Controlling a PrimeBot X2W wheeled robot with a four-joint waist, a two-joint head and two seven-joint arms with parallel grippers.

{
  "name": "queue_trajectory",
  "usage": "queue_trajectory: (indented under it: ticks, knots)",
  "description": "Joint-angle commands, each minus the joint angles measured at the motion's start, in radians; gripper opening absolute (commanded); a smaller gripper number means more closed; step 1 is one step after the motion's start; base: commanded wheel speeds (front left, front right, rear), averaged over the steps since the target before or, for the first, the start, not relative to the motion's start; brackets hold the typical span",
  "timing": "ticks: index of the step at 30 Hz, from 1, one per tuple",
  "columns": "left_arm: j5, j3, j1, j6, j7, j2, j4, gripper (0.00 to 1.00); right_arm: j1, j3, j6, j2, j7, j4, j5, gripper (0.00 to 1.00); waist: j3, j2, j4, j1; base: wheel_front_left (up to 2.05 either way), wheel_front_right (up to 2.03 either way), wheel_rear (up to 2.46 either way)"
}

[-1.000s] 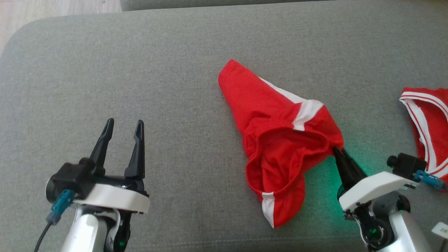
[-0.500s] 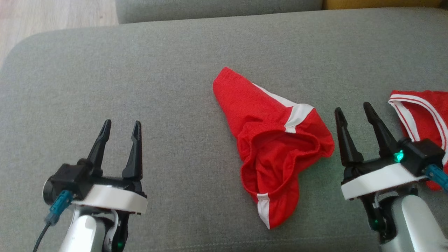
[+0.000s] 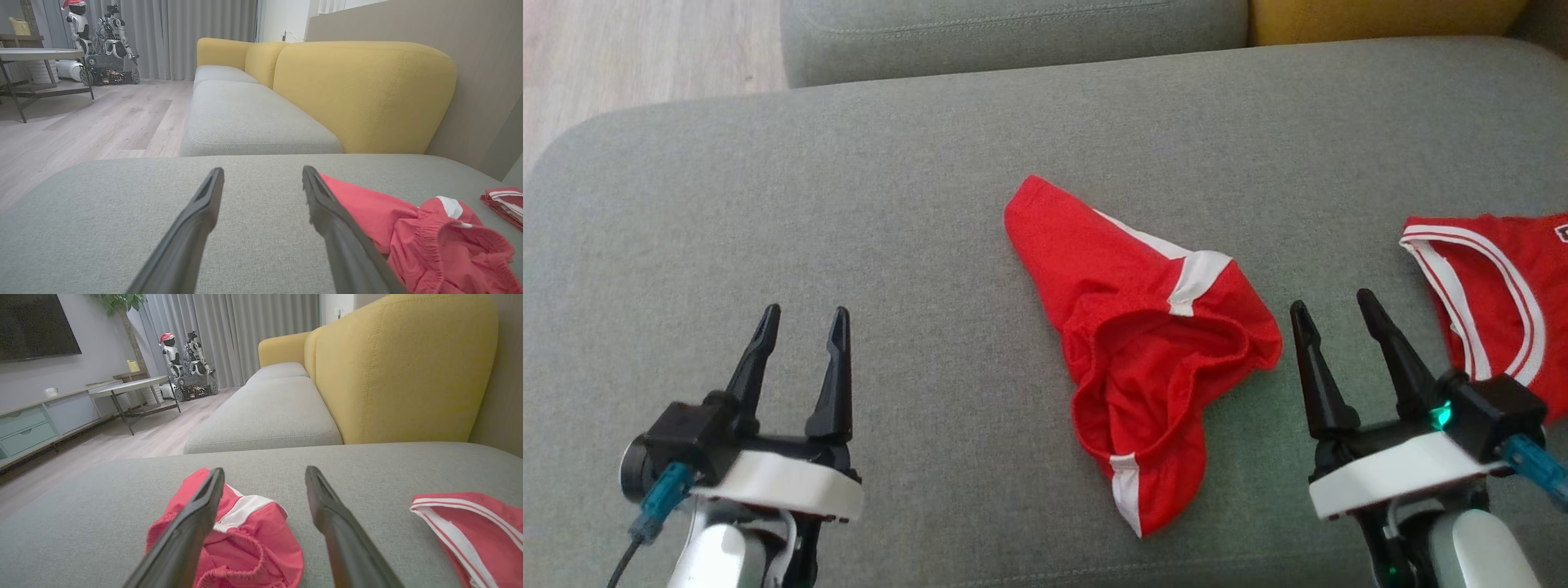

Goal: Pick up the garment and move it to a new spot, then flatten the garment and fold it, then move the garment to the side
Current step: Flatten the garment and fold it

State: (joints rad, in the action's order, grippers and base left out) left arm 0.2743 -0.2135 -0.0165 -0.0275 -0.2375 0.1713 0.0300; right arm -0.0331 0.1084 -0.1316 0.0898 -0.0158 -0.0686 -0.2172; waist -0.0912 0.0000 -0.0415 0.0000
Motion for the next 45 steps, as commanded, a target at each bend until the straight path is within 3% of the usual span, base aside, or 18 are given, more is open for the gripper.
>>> queue_trajectory:
  ticks: [1,12,18,25,32,44,45]
  knots:
    - [0.003,0.034,-0.024,-0.007,0.002,0.02,-0.04,1.0,0.026,0.018,0.001,-0.004,0.002,-0.045,0.008,1.0,0.001,0.0,-0.002,0.0,0.0,0.0,0.0]
    - [0.01,0.019,-0.036,-0.006,0.012,0.022,-0.037,1.0,0.025,0.022,0.001,-0.014,0.015,-0.048,0.006,1.0,-0.008,0.0,-0.001,0.0,0.0,0.0,0.0]
    - [0.004,-0.04,-0.14,0.042,0.051,0.014,-0.02,1.0,0.045,0.032,0.001,-0.016,0.017,-0.049,-0.004,1.0,-0.048,0.0,-0.013,0.0,0.0,0.0,0.0]
    - [-0.007,-0.125,-0.35,0.089,0.112,-0.045,0.066,1.0,0.082,0.057,0.001,-0.017,0.011,-0.04,-0.011,1.0,-0.105,0.0,-0.06,0.0,0.0,0.0,0.0]
    - [0.017,-0.197,-0.535,0.114,0.192,-0.095,0.303,1.0,0.119,0.09,0.001,-0.017,-0.012,-0.012,-0.029,1.0,-0.157,0.0,-0.136,0.0,0.0,0.0,0.0]
    - [0.084,-0.189,-0.677,0.07,0.299,-0.115,0.739,1.0,0.136,0.111,0.001,-0.021,-0.043,0.036,-0.05,1.0,-0.188,0.0,-0.173,0.0,0.0,0.0,0.0]
    - [0.096,-0.191,-0.682,0.073,0.303,-0.117,0.76,0.92,0.137,0.112,0.001,-0.022,-0.044,0.038,-0.051,1.0,-0.188,0.0,-0.173,0.0,0.0,0.0,0.0]
